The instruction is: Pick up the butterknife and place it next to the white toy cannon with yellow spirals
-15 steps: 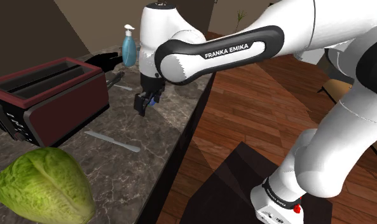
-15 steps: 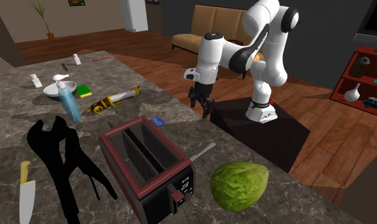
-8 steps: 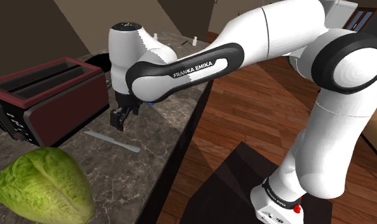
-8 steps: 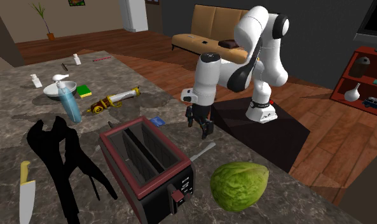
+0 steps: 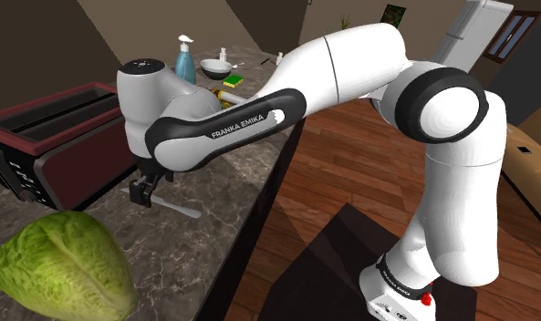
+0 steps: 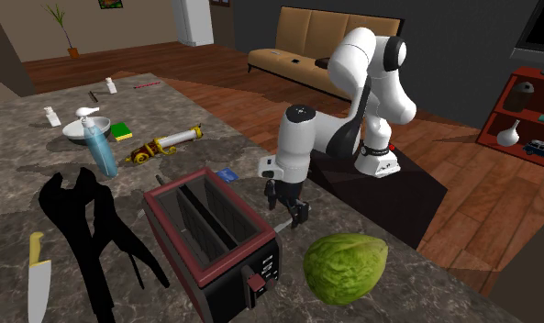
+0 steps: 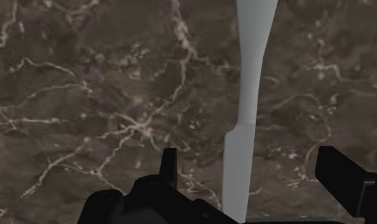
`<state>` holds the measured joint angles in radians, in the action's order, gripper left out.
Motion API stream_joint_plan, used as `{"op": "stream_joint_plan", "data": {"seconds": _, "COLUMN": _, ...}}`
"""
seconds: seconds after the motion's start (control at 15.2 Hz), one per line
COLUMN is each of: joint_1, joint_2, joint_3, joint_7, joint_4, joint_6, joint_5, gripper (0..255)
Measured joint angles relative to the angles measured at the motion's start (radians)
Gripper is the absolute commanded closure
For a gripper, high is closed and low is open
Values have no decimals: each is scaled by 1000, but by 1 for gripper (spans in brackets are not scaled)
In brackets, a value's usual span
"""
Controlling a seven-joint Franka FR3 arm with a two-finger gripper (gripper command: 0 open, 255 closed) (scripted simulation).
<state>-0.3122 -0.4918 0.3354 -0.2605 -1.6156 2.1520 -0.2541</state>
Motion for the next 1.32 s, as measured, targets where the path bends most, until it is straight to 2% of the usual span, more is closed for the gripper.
{"op": "stream_joint_plan", "data": {"seconds": 0.33, "joint_1": -5, "joint_2": -36, "joint_3": -8, "joint_7": -8, "joint_4": -9, "joint_6": 43, "joint_5": -15, "gripper": 0}}
{"op": "stream_joint_plan", "data": {"seconds": 0.79, "joint_1": -7, "joint_2": -44, "joint_3": -10, "joint_7": -11, "joint_4": -8, "joint_6": 50, "joint_5": -18, "gripper": 0}}
{"op": "stream_joint_plan", "data": {"seconds": 0.86, "joint_1": -7, "joint_2": -44, "joint_3": -10, "joint_7": -11, "joint_4": -8, "joint_6": 50, "joint_5": -18, "gripper": 255}}
{"op": "stream_joint_plan", "data": {"seconds": 1.32, "joint_1": -7, "joint_2": -31, "joint_3": -3, "joint_7": -9, "joint_4": -13, "joint_6": 58, "joint_5": -13, "gripper": 255}}
